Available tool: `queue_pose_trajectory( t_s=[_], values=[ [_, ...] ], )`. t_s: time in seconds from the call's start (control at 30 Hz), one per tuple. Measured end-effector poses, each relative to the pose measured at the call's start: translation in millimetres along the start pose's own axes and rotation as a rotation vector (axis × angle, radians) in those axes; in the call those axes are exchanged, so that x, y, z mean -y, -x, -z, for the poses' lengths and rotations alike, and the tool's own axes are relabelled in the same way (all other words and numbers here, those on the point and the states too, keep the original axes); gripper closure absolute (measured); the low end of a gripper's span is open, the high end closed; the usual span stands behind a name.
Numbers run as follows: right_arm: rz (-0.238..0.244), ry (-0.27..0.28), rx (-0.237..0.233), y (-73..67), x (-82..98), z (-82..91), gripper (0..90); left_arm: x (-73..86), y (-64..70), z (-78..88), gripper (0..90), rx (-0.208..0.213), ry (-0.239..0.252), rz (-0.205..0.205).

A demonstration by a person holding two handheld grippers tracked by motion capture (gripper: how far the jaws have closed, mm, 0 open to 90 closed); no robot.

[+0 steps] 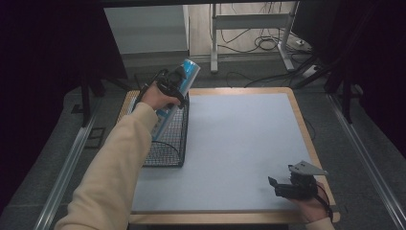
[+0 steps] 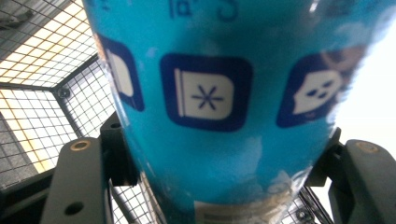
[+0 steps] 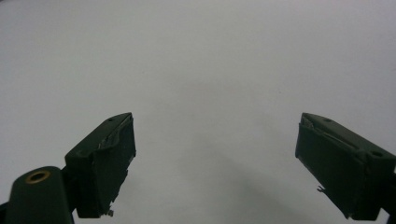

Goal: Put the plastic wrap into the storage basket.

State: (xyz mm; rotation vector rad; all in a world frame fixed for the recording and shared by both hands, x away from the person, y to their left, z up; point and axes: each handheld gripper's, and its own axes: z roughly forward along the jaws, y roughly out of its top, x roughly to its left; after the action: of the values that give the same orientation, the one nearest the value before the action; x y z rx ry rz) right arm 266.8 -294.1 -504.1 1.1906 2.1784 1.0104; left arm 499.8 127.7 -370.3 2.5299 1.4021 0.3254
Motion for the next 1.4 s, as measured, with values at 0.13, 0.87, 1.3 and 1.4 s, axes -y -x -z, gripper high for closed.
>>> queue_pose_trajectory(
  t_s=[0.13, 0.87, 1.3, 1.4],
  values=[
    [-0.002, -0.004, 0.002, 0.2, 0.3, -0.5, 12.4, 0.3, -1.7, -8.5, 31.6, 0.003, 0.0, 0.011],
    [-0.003, -0.006, 0.007, 1.5, 1.0, -1.0, 12.4, -1.3, -9.8, -41.3, 31.6, -0.003, -0.015, 0.052],
    [-0.003, -0.008, 0.005, 1.4, 1.4, -1.5, 12.4, -5.7, -19.2, -58.2, 31.5, -0.031, -0.049, 0.07],
    [-0.001, -0.007, 0.006, 1.5, 1.4, -1.6, 12.4, -6.7, -20.8, -61.3, 31.5, -0.042, -0.059, 0.074]
  ],
)
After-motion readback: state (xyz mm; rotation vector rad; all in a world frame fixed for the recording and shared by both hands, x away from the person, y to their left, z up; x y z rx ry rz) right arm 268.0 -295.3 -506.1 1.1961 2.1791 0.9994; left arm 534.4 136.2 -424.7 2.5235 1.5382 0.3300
